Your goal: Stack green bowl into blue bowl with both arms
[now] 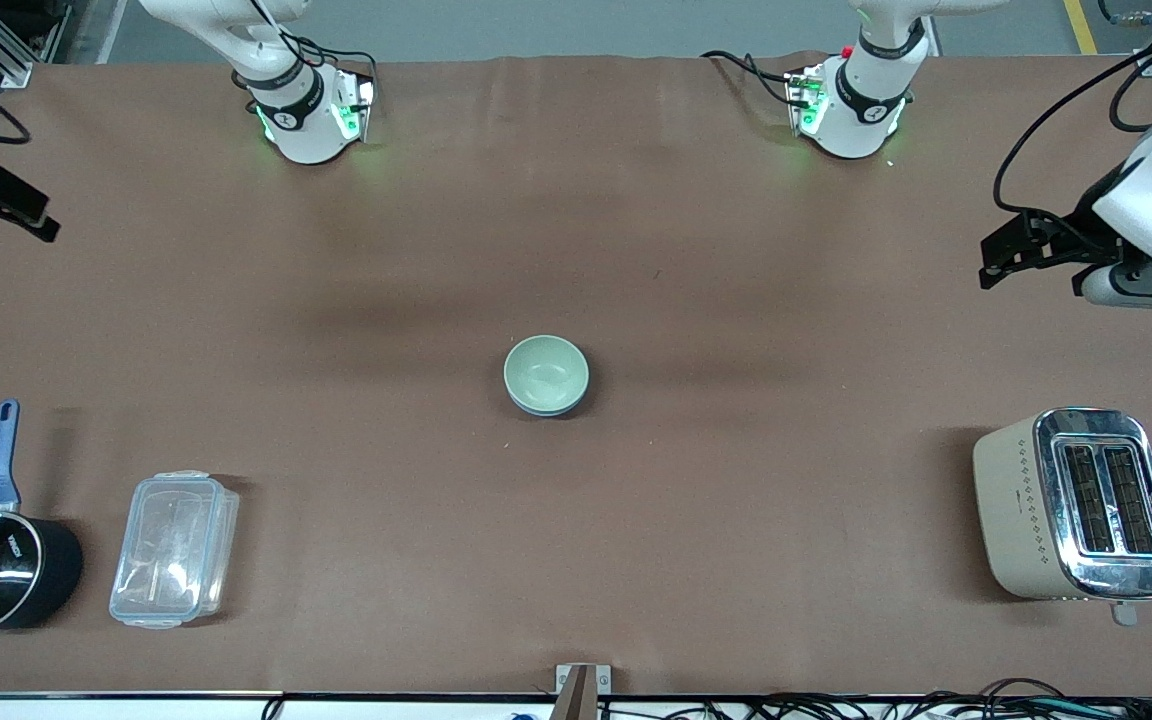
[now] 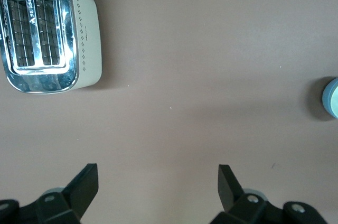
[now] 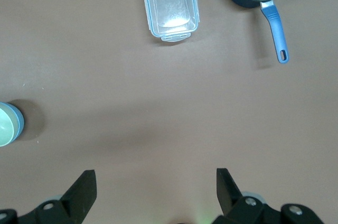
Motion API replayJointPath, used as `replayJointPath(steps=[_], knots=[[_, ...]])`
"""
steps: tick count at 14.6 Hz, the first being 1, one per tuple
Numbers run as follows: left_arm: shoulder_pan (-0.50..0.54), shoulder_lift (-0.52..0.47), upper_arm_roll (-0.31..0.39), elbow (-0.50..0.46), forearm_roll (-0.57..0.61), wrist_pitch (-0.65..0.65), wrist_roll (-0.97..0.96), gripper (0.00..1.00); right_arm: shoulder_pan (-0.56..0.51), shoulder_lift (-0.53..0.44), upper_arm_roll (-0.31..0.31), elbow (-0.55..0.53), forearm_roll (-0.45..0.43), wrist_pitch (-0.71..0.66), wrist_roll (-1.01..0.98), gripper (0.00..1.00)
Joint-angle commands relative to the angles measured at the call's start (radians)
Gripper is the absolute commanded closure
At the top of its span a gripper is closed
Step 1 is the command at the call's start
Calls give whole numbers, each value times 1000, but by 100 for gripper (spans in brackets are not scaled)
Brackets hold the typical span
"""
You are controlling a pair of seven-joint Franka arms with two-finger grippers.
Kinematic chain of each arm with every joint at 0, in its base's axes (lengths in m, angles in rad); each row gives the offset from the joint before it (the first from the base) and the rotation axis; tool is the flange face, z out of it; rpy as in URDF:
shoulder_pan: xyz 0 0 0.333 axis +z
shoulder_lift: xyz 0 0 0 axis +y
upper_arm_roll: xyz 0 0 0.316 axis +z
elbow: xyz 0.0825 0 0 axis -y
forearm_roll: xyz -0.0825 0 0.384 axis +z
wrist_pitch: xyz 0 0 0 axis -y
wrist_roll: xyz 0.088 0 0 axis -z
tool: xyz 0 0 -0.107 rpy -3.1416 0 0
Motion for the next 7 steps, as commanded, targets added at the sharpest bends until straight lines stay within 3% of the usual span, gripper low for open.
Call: replayJointPath(steps=[1, 7], knots=[[-4, -16, 6, -11, 3, -9, 25, 0, 4, 23, 0, 29, 16, -3, -26, 0], [-11, -9, 4, -3, 26, -8, 10, 0, 4, 23, 0, 27, 17, -1, -27, 0]])
